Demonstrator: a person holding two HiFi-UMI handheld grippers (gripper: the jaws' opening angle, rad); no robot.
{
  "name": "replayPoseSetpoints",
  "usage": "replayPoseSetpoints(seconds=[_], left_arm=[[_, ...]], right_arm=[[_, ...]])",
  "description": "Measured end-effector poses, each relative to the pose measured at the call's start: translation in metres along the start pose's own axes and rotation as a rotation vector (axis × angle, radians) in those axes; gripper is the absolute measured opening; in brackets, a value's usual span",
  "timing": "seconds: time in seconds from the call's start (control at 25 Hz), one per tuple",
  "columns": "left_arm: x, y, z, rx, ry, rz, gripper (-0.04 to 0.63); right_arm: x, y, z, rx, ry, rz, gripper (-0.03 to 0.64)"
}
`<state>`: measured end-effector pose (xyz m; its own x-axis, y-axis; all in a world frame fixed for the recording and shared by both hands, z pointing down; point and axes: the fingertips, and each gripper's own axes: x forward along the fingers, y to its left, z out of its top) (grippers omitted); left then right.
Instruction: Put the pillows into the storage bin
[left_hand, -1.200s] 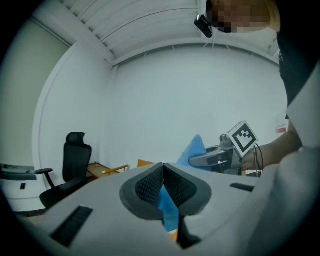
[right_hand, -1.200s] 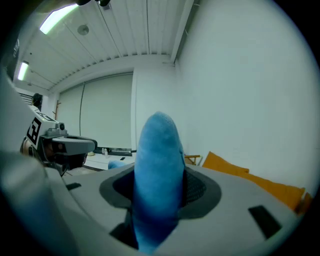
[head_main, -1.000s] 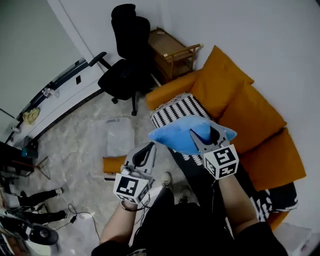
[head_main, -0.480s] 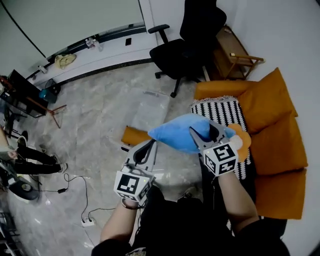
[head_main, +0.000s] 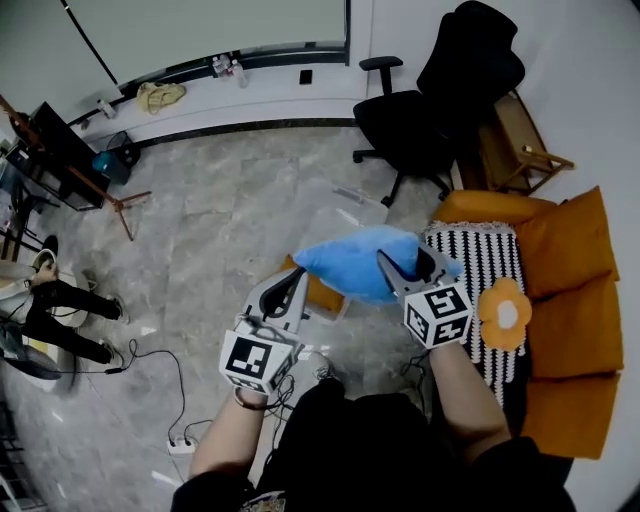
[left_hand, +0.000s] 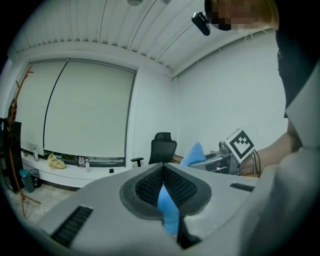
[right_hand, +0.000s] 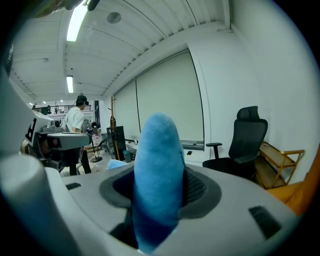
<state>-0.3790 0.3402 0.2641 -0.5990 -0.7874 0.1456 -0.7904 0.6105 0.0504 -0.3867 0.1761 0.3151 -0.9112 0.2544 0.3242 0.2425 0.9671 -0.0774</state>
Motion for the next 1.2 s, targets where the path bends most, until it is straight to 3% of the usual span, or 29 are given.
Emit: replayPoseSetpoints(seconds=[0.12, 0.28, 0.52, 0.8, 1.2], left_arm=[[-0.007, 0.039, -0.007, -0.012, 0.024, 0.020, 0.006], [-0.016, 0.083, -0.019, -0.046, -0.018, 0.065, 0.006], [-0.002, 0.113, -0.056, -0.086, -0.011, 0.105, 0.006], [0.024, 0.121, -0.124, -0.147, 0.086, 0.145, 0.007], [0.093, 0.134, -0.261, -0.271, 0.165, 0.172, 0.008]], right_arm=[[0.037, 0.017, 0.003, 0.008, 0.009, 0.010, 0.221], [0.079, 0.043, -0.002, 0.003, 0.035, 0.034, 0.222], [0.145, 0.047, -0.035, 0.020, 0.081, 0.064, 0.224], [0.206, 0.038, -0.112, 0.082, 0.167, 0.124, 0.225], [0.302, 0.010, -0.236, 0.089, 0.251, 0.190, 0.229]])
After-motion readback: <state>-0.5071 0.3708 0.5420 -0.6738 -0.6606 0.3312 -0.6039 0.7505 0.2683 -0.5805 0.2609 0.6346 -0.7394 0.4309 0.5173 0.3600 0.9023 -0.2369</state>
